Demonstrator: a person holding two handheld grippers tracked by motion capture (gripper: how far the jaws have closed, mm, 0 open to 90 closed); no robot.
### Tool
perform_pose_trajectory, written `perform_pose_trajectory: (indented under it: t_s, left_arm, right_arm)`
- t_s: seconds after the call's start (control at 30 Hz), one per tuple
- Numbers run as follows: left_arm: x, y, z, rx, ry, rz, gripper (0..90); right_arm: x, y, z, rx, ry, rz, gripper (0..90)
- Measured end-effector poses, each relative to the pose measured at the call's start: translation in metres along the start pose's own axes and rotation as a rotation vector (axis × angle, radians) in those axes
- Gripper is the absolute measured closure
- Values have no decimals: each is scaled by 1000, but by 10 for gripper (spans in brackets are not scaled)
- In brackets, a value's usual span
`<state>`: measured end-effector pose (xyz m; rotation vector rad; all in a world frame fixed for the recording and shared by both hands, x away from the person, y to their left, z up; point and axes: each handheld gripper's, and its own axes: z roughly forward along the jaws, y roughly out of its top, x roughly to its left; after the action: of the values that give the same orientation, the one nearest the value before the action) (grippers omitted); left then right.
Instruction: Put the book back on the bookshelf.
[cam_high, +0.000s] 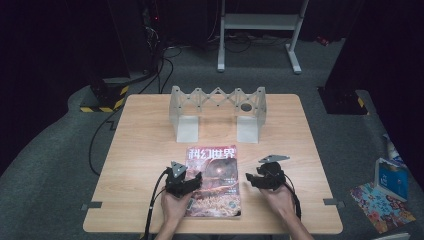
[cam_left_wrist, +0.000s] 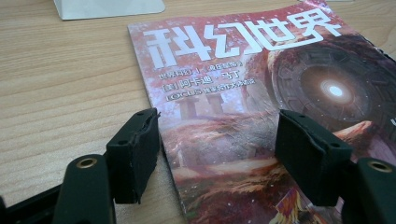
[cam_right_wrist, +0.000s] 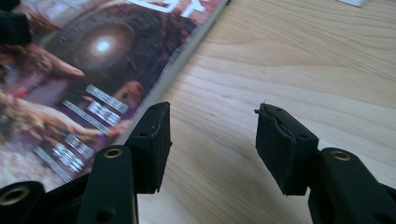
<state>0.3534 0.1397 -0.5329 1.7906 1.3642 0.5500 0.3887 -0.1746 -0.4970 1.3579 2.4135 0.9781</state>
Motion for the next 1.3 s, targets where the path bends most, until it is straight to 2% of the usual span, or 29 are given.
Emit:
perform_pose_trajectory:
  t_s: [0.07,0.23,0.27,0.33,0.5,0.8,1.0,1.03,1.3]
  left_arm:
    - [0,0,0,-1,1,1,311]
    - [0,0,0,-3,1,5,315]
    - [0,0,0,-3,0,5,316]
    - [0,0,0,-3,3,6,319]
    - [0,0,1,-5,3,5,326]
    - [0,0,1,-7,3,6,323]
    - [1,0,1,-7,-5,3,313]
    - [1,0,1,-7,-4,4,313]
    - [0,0,1,-8,-9,4,316]
  right_arm:
    - [3,6,2,23,26,25,453]
    - [10,18,11,84,37,-11,457]
    - [12,19,12,81,29,-21,458]
    - [13,22,14,81,30,-16,470]
    - [14,35,18,150,49,-8,487]
    - [17,56,25,278,69,59,514]
    - [20,66,32,320,63,95,534]
    - [20,68,32,340,66,103,533]
    - [20,77,43,398,49,123,531]
